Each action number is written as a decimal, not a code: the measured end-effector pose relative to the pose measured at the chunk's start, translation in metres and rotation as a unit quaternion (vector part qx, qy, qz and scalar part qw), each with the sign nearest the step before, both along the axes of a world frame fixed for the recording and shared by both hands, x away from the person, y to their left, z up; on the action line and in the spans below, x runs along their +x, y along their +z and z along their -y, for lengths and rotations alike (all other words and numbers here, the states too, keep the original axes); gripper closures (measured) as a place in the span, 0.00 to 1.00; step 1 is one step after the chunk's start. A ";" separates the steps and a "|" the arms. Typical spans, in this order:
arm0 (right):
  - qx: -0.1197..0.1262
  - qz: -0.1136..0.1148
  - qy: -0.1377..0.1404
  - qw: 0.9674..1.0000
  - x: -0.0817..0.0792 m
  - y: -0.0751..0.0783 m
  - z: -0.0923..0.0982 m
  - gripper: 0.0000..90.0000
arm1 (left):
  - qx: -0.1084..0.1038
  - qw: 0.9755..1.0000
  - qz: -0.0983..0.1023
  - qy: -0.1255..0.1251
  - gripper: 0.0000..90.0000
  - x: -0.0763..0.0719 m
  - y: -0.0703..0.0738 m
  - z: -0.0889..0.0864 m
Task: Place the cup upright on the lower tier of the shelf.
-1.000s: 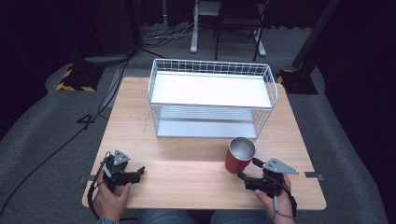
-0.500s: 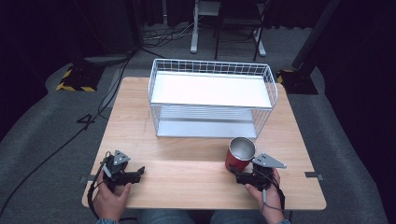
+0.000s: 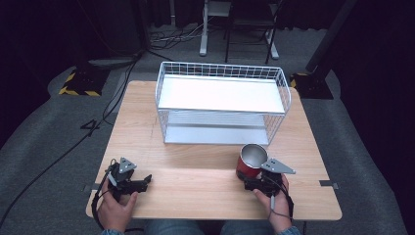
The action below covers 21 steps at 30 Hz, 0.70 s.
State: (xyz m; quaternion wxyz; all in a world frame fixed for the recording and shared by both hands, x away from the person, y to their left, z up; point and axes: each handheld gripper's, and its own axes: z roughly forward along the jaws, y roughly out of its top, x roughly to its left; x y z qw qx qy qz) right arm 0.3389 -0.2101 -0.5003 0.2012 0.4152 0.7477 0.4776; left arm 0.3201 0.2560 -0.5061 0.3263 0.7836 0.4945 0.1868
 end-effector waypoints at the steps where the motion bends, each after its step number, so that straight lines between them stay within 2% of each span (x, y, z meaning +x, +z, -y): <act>1: -0.003 0.001 -0.001 1.000 0.000 0.000 0.000 0.16 | 0.000 1.000 0.000 0.000 0.16 0.000 0.000 0.000; 15: -0.019 0.018 0.003 1.000 -0.002 0.001 0.000 0.18 | 0.000 1.000 0.000 0.000 0.16 0.000 0.000 0.000; 21: -0.014 0.017 0.007 1.000 -0.003 0.002 -0.001 0.18 | 0.000 1.000 0.000 0.000 0.16 0.000 0.000 0.000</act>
